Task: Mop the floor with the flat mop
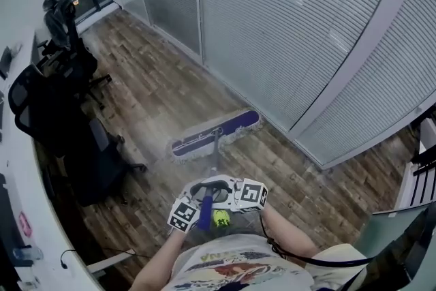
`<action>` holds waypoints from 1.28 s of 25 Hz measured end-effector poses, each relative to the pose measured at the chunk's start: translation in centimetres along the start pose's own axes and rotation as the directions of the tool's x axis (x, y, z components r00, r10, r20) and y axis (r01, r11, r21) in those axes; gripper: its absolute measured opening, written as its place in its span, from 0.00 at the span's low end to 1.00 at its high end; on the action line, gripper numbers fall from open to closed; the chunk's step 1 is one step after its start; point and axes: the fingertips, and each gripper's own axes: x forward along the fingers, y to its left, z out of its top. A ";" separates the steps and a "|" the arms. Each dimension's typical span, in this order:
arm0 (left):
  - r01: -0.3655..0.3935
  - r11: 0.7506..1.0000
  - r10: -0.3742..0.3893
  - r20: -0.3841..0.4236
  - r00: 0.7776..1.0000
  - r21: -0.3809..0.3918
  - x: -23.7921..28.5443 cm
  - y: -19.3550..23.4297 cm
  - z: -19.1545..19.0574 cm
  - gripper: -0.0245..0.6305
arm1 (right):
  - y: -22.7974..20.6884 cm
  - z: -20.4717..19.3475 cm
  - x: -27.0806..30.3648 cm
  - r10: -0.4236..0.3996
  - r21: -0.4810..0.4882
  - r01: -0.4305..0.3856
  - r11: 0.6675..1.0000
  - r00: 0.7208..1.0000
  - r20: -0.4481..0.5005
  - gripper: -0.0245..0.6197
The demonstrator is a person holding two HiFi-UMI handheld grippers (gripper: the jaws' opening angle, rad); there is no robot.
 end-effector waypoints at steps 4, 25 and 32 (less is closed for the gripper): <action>-0.015 1.000 0.015 0.005 1.000 0.010 3.0 3.6 1.6 0.31 | -4.8 0.9 -0.9 -0.003 -0.011 0.003 1.000 1.000 0.024 0.42; -0.023 0.999 0.025 -0.090 0.996 0.029 2.2 1.2 -0.9 0.32 | -2.4 -1.1 -1.4 -0.046 0.046 0.044 0.998 0.998 0.037 0.43; -0.044 0.999 0.044 -0.094 0.995 0.001 -3.8 -3.5 -3.9 0.32 | 5.1 -2.2 1.5 -0.025 0.042 0.024 0.999 1.000 0.018 0.43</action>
